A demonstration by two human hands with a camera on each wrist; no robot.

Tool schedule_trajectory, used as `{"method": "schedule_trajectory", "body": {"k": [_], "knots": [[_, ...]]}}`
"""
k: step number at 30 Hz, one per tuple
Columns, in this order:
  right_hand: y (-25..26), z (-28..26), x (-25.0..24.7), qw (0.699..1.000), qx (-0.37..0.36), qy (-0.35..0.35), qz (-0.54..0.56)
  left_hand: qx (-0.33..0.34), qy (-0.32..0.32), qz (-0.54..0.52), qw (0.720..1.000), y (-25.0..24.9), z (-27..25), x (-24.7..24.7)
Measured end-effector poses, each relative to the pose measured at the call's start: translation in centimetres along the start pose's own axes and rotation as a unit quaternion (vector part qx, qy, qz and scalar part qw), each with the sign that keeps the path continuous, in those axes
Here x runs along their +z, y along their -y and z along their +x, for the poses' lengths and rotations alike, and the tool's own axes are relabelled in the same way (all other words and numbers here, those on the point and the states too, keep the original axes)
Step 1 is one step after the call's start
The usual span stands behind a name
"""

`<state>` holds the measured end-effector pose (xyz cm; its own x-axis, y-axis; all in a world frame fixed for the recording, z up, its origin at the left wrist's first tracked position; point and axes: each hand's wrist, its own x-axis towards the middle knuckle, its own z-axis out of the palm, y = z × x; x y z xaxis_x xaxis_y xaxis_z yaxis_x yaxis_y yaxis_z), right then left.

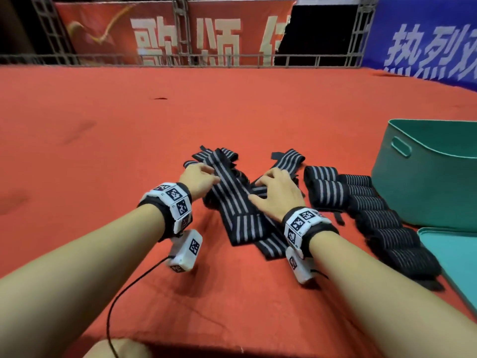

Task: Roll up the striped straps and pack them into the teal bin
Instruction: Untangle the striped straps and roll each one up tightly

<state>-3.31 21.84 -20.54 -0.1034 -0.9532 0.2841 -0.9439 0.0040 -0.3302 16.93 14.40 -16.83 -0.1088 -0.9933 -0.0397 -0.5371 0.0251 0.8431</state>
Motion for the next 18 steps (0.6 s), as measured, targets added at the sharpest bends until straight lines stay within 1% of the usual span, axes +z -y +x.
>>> {"method": "schedule_trajectory", "body": {"k": [1,3,4,5,6,9,10,12,15,18], "knots": [[0.7,0.1,0.2,0.999,0.003,0.036,-0.005,-0.007,0.002,0.008,1.000,0.5,-0.3,-0.4],[1.8,0.4,0.7,0.990,0.029,0.137,-0.006,-0.025,0.011,0.000,1.000,1.3,-0.9,-0.7],[2.3,0.4,1.0,0.985,0.047,0.169,-0.008,-0.036,0.015,-0.017,0.999,1.6,-1.2,-0.6],[2.6,0.5,1.3,0.982,0.062,0.181,-0.006,-0.049,0.019,-0.042,0.998,1.7,-1.5,-0.6],[2.9,0.4,1.6,0.981,0.077,0.179,0.004,-0.063,0.026,-0.069,0.995,1.6,-1.9,-0.6],[3.3,0.4,1.8,0.983,0.107,0.130,0.079,-0.101,0.066,-0.126,0.985,1.5,-2.7,-0.6],[3.5,0.4,1.6,0.980,0.116,0.113,0.114,-0.107,0.082,-0.123,0.983,1.5,-3.0,-0.6],[4.0,0.3,1.1,0.974,0.113,0.071,0.182,-0.099,0.095,-0.099,0.986,1.7,-3.2,-0.5],[4.6,0.0,0.0,0.950,0.062,0.025,0.304,-0.070,0.098,-0.123,0.985,1.5,-3.3,-0.7],[5.3,-0.5,-1.8,0.929,-0.016,0.036,0.368,-0.050,0.152,-0.156,0.975,0.4,-4.1,-0.9]]}}
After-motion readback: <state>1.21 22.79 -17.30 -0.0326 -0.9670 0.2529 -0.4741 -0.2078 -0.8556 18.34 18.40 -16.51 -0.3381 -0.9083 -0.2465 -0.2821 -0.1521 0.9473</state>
